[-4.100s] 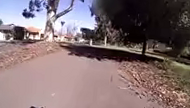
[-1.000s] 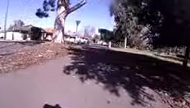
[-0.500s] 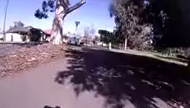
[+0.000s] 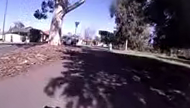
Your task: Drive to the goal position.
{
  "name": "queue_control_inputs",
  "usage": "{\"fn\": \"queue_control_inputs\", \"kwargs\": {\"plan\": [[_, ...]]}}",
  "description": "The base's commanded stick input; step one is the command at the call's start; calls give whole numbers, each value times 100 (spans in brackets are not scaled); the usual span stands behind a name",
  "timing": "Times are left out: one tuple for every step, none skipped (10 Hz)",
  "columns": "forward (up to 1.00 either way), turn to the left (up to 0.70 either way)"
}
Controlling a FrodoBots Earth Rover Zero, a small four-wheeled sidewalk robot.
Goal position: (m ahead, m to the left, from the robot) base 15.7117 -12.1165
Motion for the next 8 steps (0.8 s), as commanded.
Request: {"fn": "queue_control_inputs", "kwargs": {"plan": [[70,0],[70,0],[70,0],[70,0],[70,0],[70,0],[70,0],[70,0]]}}
